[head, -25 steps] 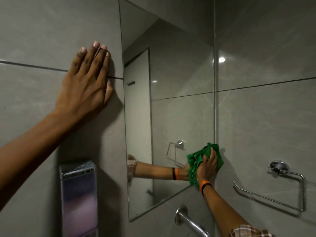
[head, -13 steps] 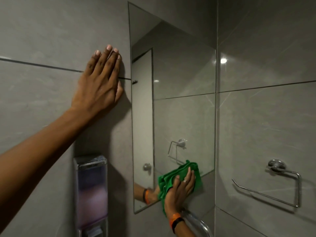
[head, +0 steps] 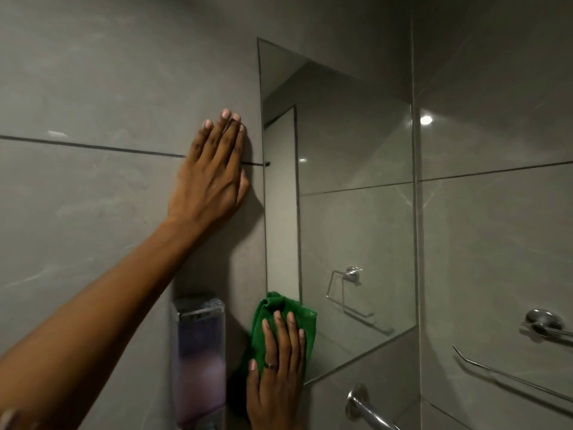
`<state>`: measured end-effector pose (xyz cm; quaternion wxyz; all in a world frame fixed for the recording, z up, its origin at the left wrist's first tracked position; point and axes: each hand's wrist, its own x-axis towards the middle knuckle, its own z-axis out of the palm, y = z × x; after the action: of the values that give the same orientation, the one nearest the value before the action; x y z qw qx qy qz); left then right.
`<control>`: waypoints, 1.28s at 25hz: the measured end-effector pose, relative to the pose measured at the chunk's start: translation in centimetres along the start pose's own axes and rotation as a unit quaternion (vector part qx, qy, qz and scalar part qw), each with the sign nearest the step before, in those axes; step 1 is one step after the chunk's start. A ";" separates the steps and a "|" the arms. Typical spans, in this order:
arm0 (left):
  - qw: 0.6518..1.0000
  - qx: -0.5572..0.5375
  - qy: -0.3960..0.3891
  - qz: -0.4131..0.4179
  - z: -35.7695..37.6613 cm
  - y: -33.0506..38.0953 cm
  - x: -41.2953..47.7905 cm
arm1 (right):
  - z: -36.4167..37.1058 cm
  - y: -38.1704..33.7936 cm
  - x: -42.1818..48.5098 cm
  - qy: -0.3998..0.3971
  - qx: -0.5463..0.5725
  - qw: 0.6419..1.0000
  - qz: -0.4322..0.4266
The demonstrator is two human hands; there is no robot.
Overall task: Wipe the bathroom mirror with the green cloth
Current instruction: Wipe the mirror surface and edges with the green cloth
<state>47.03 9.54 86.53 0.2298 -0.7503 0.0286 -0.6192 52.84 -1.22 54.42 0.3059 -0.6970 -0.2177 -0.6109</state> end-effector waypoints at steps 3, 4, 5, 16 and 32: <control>1.000 0.004 -0.009 -0.010 -0.4 0.2 -0.1 | 0.1 0.4 2.7 -0.003 0.017 0.997 -0.073; 1.000 0.006 -0.012 -0.015 -0.5 0.3 -0.1 | 0.0 0.5 4.3 -0.012 0.029 0.996 -0.085; 1.000 0.010 -0.015 -0.020 -0.5 0.3 -0.1 | -0.2 0.4 6.2 -0.024 0.039 0.995 -0.094; 0.998 -0.031 -0.057 -0.022 -2.8 -0.5 -0.7 | -1.7 -2.9 28.5 0.047 0.108 0.984 -0.136; 0.974 0.178 -0.101 -0.094 -16.6 -8.4 -8.3 | -7.0 -16.1 30.0 0.139 0.207 0.949 -0.194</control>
<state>27.48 14.64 84.27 0.3019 -0.7556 -0.1759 -0.5540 41.66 3.44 87.05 0.3462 -0.4702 -0.4260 -0.6910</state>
